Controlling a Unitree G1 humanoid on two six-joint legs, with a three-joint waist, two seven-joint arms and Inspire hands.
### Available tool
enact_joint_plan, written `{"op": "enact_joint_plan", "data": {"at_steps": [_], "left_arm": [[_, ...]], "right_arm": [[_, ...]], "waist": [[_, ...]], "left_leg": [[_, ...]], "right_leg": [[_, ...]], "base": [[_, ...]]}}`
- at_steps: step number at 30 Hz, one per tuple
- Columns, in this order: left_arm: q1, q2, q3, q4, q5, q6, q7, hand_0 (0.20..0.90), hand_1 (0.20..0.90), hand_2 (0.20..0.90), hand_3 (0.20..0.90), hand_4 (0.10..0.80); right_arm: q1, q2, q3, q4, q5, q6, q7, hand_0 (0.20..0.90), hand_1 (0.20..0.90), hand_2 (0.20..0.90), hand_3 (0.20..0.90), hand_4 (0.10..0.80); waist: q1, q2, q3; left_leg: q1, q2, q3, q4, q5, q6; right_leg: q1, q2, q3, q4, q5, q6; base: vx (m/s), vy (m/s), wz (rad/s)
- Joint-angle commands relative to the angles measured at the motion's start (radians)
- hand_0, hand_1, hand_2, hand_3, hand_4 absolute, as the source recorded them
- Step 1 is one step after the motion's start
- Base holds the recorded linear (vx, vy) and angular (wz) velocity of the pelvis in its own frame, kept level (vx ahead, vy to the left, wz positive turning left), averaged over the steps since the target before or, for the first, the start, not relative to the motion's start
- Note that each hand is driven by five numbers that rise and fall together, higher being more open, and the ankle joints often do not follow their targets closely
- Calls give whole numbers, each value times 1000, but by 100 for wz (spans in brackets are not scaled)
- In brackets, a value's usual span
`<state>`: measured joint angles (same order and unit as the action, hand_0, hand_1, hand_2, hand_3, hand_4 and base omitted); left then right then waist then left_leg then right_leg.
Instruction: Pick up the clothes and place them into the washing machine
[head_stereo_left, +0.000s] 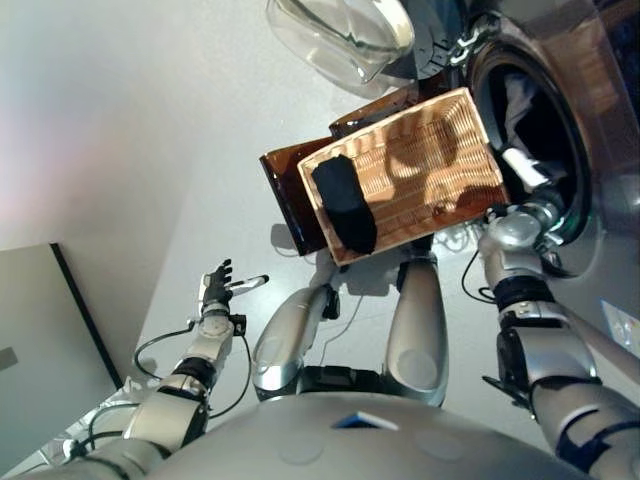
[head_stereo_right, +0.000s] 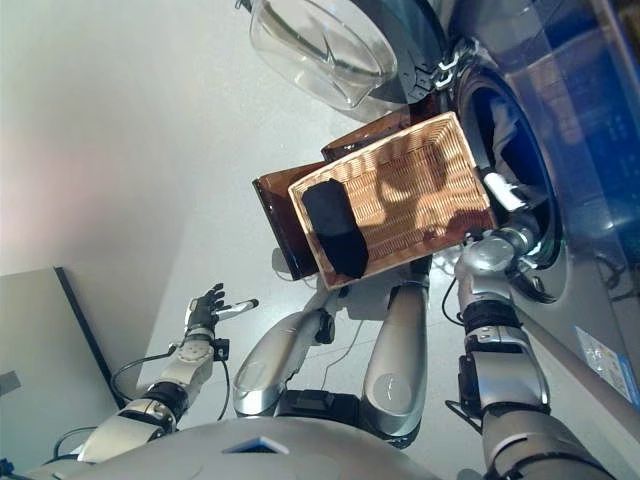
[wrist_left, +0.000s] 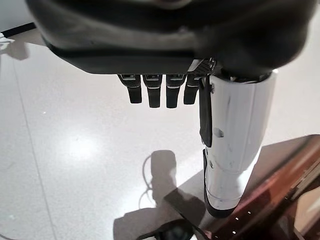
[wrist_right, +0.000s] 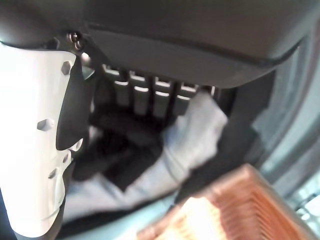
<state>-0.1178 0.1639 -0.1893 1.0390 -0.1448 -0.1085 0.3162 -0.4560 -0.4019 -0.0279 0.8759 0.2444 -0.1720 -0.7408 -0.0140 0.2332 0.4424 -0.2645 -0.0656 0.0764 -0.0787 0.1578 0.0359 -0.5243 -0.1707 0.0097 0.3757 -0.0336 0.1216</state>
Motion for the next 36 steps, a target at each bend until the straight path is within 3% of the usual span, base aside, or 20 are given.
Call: {"op": "enact_joint_plan", "data": {"at_steps": [1, 9, 24, 36], "left_arm": [[12, 50, 44, 115, 15, 13, 59, 900, 900, 900, 900, 800], [-8, 59, 40, 124, 14, 3, 51, 900, 900, 900, 900, 800], [1, 59, 47, 142, 30, -6, 17, 900, 900, 900, 900, 800], [-16, 58, 36, 160, 7, 3, 10, 900, 900, 900, 900, 800]], "right_arm": [[50, 8, 45, -34, -52, -36, -12, 900, 900, 900, 900, 800], [22, 24, 136, 59, -74, -9, 70, 900, 900, 900, 900, 800], [10, 41, 376, 53, -317, 43, 201, 900, 900, 900, 900, 800], [-34, 130, 368, 157, -136, 43, 296, 900, 900, 900, 900, 800]], "waist": [[10, -46, -84], [21, -56, -85], [35, -97, -116], [53, -107, -108]], "left_leg": [[20, -9, 7, 5, -30, -111], [17, -4, 6, 15, -32, -114], [55, 11, 0, 29, -54, -116], [49, 18, -14, 40, -53, -116]], "right_leg": [[90, 16, -9, -189, 110, -3], [97, 18, -16, -205, 115, -5], [154, 26, -28, -222, 109, -5], [166, 27, -58, -232, 108, -7]], "base": [[35, -56, -1], [2, -16, -1], [21, -14, 0], [-3, -8, 5]]}}
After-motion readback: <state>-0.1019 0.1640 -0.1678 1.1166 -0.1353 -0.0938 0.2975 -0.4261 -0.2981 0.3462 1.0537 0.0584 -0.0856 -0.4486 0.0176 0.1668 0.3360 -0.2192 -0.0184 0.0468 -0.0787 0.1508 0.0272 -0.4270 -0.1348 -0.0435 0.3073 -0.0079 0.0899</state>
